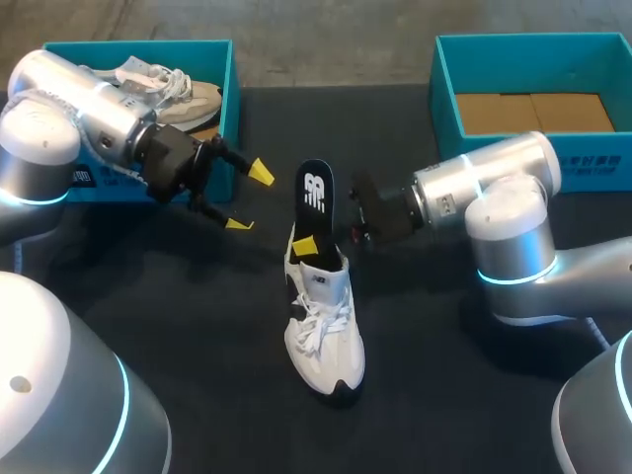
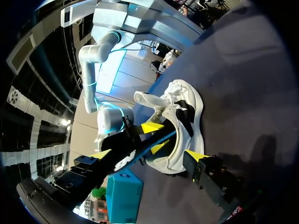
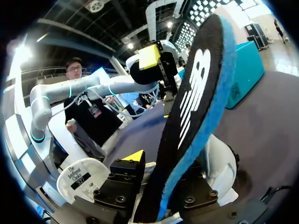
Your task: Take the shoe out of the shoebox, open the shoe tongue, remove and reinsert the insole, then place the shoe into the shoebox
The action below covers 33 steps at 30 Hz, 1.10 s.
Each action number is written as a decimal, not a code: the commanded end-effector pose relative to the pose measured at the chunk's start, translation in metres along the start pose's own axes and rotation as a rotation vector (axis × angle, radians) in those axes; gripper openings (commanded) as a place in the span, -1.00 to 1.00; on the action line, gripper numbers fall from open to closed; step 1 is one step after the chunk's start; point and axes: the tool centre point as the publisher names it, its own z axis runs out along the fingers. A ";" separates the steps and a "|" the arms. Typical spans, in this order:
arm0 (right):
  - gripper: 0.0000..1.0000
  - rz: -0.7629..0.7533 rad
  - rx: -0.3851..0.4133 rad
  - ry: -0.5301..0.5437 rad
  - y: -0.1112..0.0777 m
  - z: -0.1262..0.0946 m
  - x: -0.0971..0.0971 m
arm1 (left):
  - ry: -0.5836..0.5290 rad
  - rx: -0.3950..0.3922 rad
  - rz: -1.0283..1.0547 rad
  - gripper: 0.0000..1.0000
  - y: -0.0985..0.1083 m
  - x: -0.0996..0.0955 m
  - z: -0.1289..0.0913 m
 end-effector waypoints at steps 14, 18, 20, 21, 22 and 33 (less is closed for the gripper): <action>-0.47 -0.012 -0.068 -0.076 0.007 -0.010 0.002 | 0.008 0.006 0.006 1.00 0.000 0.000 -0.002; -0.72 -0.025 -0.062 -0.070 0.016 -0.006 -0.002 | 0.008 0.005 0.008 1.00 0.000 -0.001 -0.002; -1.00 -0.026 -0.052 -0.057 0.017 -0.003 -0.005 | 0.006 0.002 0.006 1.00 0.000 0.000 -0.003; -1.00 -0.026 -0.044 -0.048 0.017 -0.001 -0.006 | 0.005 0.002 0.006 1.00 0.000 0.000 -0.003; -1.00 -0.023 -0.033 -0.041 0.016 -0.001 -0.008 | 0.004 0.002 0.005 1.00 -0.001 0.000 -0.003; -1.00 0.038 0.025 0.027 0.001 0.002 -0.010 | 0.004 0.002 0.001 1.00 0.000 0.002 -0.001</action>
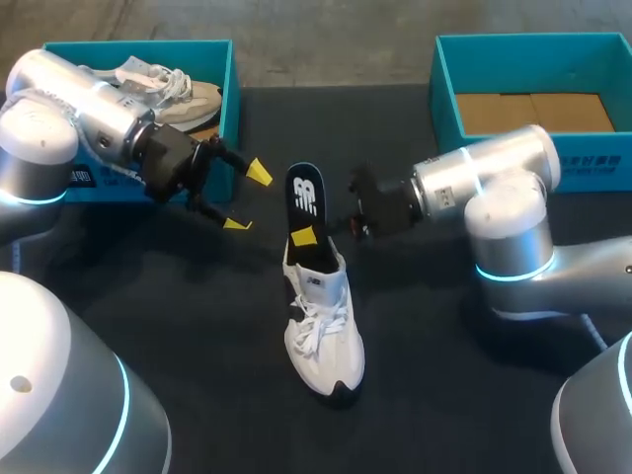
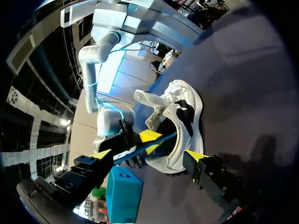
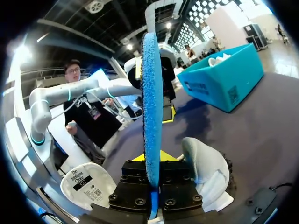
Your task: Take the shoe out of the shoebox, open the shoe tongue, remove and reinsert the insole, then place the shoe into the shoebox
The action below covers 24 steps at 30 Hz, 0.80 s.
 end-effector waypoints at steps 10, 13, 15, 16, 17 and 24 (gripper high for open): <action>-1.00 0.069 0.015 0.020 -0.027 0.007 0.004 | 0.004 0.006 0.002 1.00 0.005 -0.002 0.005; -1.00 0.066 0.007 0.012 -0.028 0.006 0.005 | 0.006 0.009 0.004 1.00 0.006 -0.003 0.006; -0.69 0.058 0.004 0.005 -0.025 0.004 0.007 | 0.007 0.011 0.006 1.00 0.007 -0.004 0.007; -0.58 0.051 0.005 0.003 -0.023 0.004 0.007 | 0.007 0.012 0.007 1.00 0.007 -0.004 0.007; -0.48 0.044 0.011 -0.004 -0.022 0.003 0.008 | 0.008 0.013 0.009 1.00 0.007 -0.004 0.007; -0.29 0.016 0.023 -0.037 -0.009 -0.003 0.012 | 0.010 0.020 0.014 1.00 0.007 -0.005 0.008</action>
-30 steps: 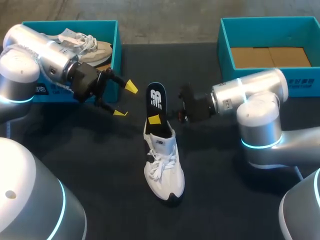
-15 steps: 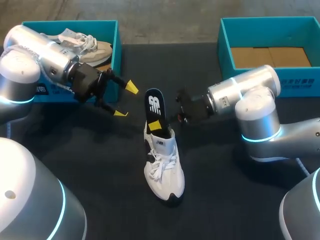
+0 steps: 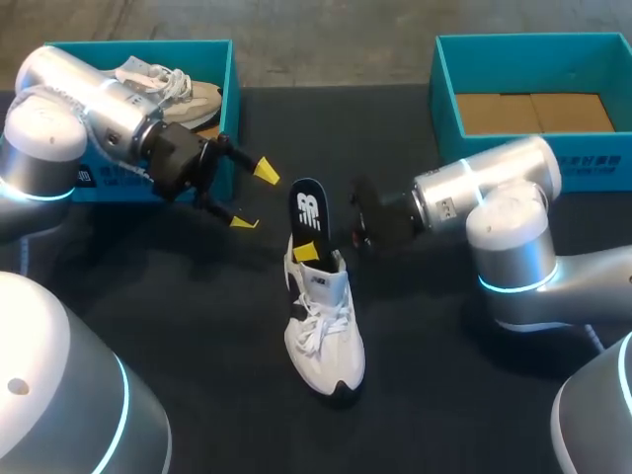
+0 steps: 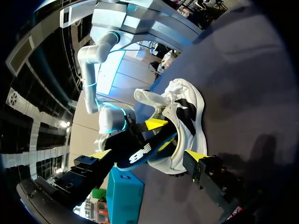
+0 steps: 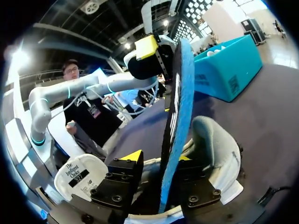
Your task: Take the shoe out of the shoebox, open the shoe tongue, remove and reinsert the insole, then place the shoe into the shoebox
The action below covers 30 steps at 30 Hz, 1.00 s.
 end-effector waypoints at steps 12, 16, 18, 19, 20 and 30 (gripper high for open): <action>-0.36 -0.006 0.018 -0.039 0.012 -0.017 -0.004 | 0.002 0.007 -0.004 1.00 -0.001 0.003 -0.001; -0.57 -0.001 0.025 -0.022 0.014 -0.014 -0.010 | 0.001 0.006 -0.007 1.00 -0.002 0.004 0.000; -0.74 0.002 0.028 -0.011 0.015 -0.012 -0.012 | 0.001 0.005 -0.009 1.00 -0.002 0.004 0.000; -0.87 0.005 0.036 -0.008 0.016 -0.012 -0.013 | 0.000 0.005 -0.009 1.00 -0.002 0.004 0.000; -1.00 0.007 0.041 -0.006 0.016 -0.011 -0.013 | -0.001 0.003 -0.010 1.00 -0.001 0.004 -0.001; -1.00 0.079 0.102 0.014 0.000 -0.003 -0.011 | -0.002 -0.003 -0.012 1.00 -0.001 0.006 -0.004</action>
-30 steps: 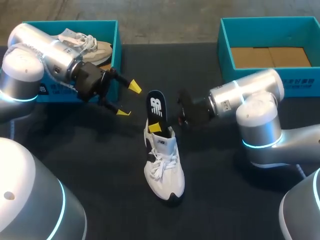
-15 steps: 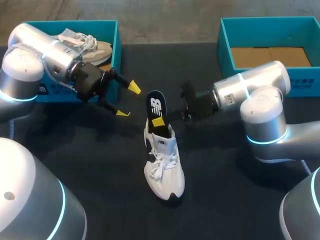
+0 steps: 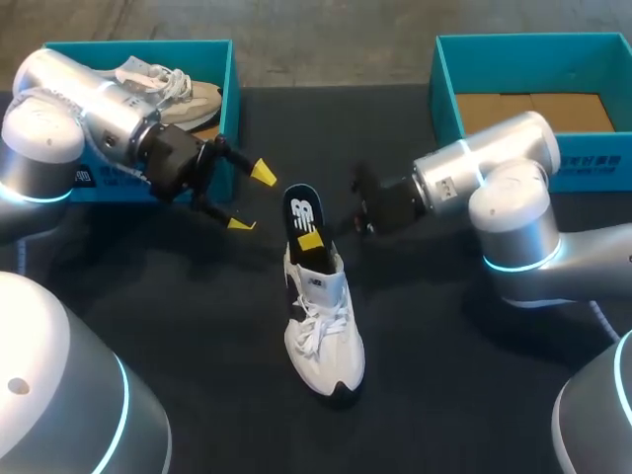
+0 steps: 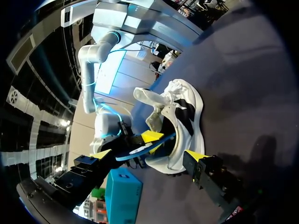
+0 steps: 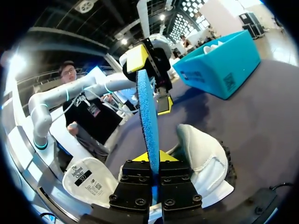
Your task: Take the shoe out of the shoebox, open the shoe tongue, remove and reinsert the insole, then place the shoe into the shoebox
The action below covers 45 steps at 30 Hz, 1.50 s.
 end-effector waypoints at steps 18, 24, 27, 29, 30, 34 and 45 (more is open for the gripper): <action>-0.91 0.057 0.014 -0.042 -0.016 0.008 0.012 | 0.007 0.013 0.009 1.00 0.001 -0.001 0.000; -0.36 0.026 0.010 -0.062 -0.006 0.004 0.013 | 0.007 0.014 0.008 1.00 0.001 -0.001 0.001; -0.38 0.012 0.013 -0.069 0.000 0.002 0.014 | 0.005 0.010 0.008 1.00 0.001 -0.001 0.000; -0.41 0.004 0.018 -0.073 0.002 0.001 0.014 | 0.004 0.006 0.007 1.00 0.001 -0.001 0.000; -0.41 0.001 0.019 -0.075 0.004 0.000 0.013 | 0.004 0.005 0.007 1.00 0.001 -0.001 0.000; -0.41 -0.008 0.026 -0.081 0.009 -0.004 0.013 | 0.003 0.002 0.005 1.00 0.000 0.000 -0.001; -1.00 0.014 0.008 -0.045 -0.003 -0.002 0.005 | 0.012 0.011 0.005 1.00 -0.002 0.000 0.001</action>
